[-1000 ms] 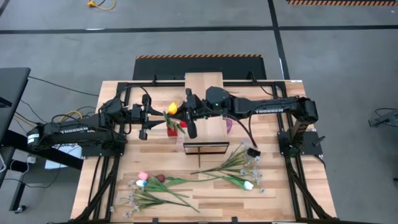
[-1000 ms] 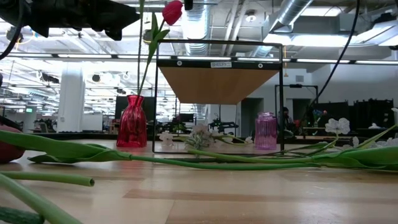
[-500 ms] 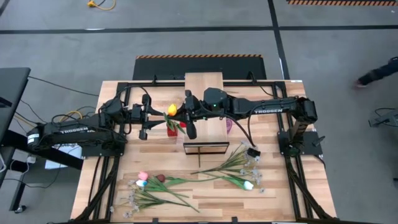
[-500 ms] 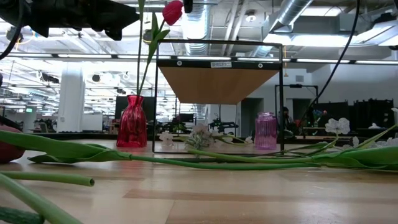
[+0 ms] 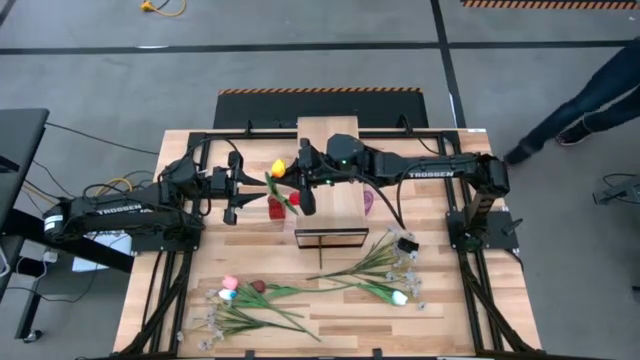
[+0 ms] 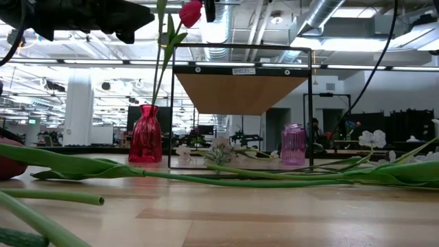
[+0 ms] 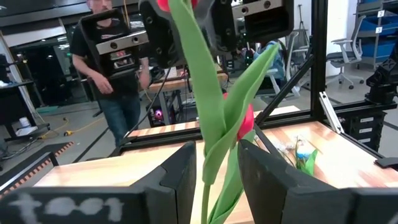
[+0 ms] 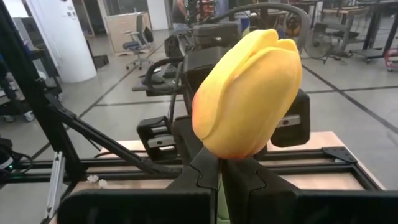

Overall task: Pick and place flowers into a vace then onto a shelf
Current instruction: Put the yellow tulip into the red flower vase, then put the maroon tulip into the red crystal vase

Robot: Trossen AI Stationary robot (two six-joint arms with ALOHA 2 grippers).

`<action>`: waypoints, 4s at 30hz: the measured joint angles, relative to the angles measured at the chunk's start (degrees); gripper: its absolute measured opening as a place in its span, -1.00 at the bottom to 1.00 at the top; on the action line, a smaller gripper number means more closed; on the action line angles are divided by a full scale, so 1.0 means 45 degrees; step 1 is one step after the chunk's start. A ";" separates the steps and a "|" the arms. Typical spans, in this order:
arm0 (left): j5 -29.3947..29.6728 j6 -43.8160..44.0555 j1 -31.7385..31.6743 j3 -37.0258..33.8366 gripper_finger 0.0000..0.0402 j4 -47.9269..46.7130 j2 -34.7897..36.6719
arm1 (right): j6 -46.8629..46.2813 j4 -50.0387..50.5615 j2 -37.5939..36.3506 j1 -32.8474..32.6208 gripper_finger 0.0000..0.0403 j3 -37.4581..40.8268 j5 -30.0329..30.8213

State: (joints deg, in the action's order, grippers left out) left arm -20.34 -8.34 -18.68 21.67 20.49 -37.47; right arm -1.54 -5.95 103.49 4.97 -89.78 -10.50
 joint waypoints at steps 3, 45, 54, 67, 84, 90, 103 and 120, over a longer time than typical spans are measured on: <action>0.0000 0.0054 0.0000 0.0000 -0.45 0.0000 0.0001 | -0.0005 0.0197 0.0004 0.0009 -1.00 0.0005 0.0000; -0.0010 0.0189 0.0000 -0.0001 -0.45 0.0308 -0.0005 | 0.0716 0.1237 -0.0006 0.0080 -0.55 0.0015 -0.0038; -0.0025 0.0189 0.0000 -0.0005 -0.45 0.0289 0.0336 | 0.1169 0.1655 -0.0310 -0.0214 -0.54 0.0024 0.0012; -0.0092 0.0340 0.0000 -0.0005 -0.45 -0.0615 0.2506 | 0.1355 0.3938 -0.2854 -0.0240 -0.54 0.0015 0.0419; 0.0573 0.0983 0.2477 -0.0005 -0.45 -0.1871 0.3245 | 0.1525 0.2898 -0.7775 -0.1833 -0.54 0.4417 0.0403; 0.3026 0.0933 0.5157 -0.0005 -0.45 -0.2176 0.3109 | 0.0466 0.0405 -0.9945 -0.2046 -0.54 0.8351 0.0764; 1.0569 0.0579 1.1017 0.1542 -0.45 -0.4011 -0.0573 | 0.0254 0.0948 -1.1285 -0.5395 -0.54 1.0316 0.0742; 1.1468 0.6956 1.3449 0.7425 -0.46 -1.2548 -0.6359 | -0.3844 0.4522 -1.0648 -0.9637 -0.54 1.0321 0.7503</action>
State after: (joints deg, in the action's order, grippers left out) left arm 31.27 22.96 41.85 55.08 -35.98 -66.09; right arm -18.84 14.40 55.57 -38.39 -43.33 23.26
